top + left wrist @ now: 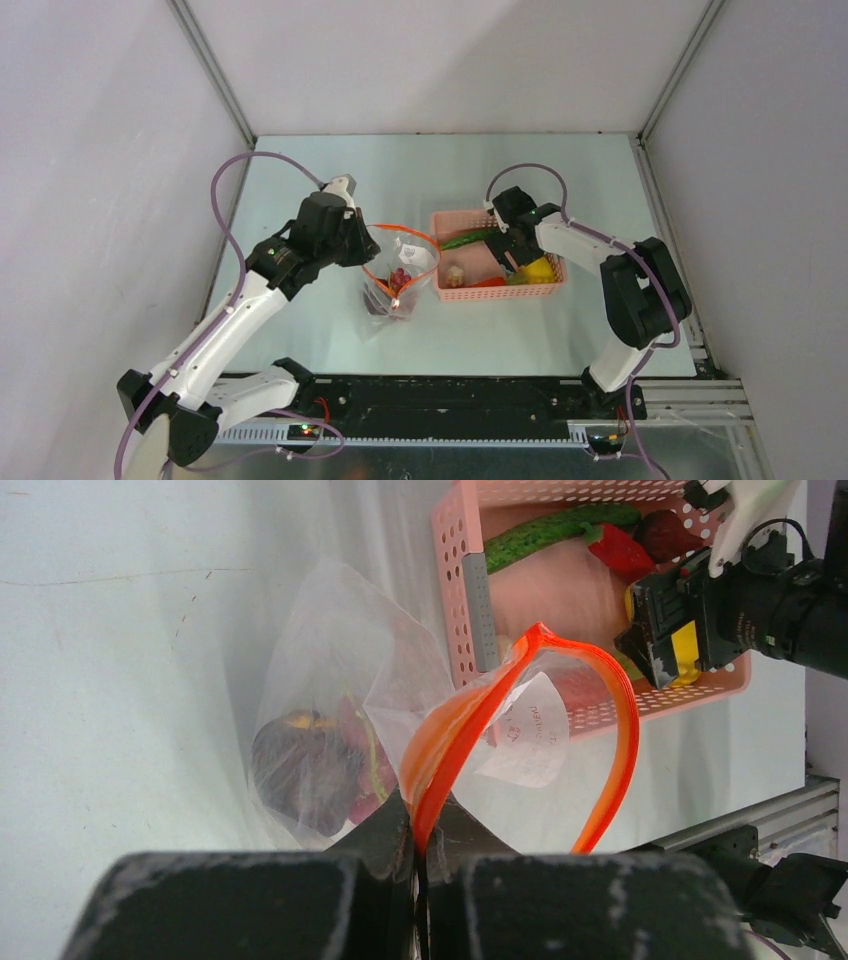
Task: Place the food in the zip-top bag and seal the zipper
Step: Pick up the fake fruit from the bin.
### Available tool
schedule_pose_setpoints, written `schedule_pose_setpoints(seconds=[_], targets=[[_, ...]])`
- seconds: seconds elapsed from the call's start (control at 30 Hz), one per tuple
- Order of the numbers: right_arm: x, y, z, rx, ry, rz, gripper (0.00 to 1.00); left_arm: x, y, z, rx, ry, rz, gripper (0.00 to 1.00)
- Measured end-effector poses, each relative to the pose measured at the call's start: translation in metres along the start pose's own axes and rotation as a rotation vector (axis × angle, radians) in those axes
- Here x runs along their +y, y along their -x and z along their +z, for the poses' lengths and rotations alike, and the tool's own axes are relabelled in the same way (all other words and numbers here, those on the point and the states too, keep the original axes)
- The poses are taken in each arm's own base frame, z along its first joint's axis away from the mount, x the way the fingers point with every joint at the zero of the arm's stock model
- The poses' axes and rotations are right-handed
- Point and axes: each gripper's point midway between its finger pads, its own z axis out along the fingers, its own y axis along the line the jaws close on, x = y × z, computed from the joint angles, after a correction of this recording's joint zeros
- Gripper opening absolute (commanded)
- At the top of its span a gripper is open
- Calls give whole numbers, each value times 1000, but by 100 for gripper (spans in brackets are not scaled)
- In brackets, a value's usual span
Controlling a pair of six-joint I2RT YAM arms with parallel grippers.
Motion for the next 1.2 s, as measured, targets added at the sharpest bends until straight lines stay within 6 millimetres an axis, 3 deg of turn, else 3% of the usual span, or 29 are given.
schedule_pose_setpoints(seconds=[0.57,0.83,1.2], targets=[[-5,1,28,-2,32,31,87,0,0,0,1,0,0,5],[-2,3,29,-16,47,36,73,-1,-1,0,5,-6,0,5],[-5,8,28,-54,30,51,38,-1,-1,0,5,-6,1,5]])
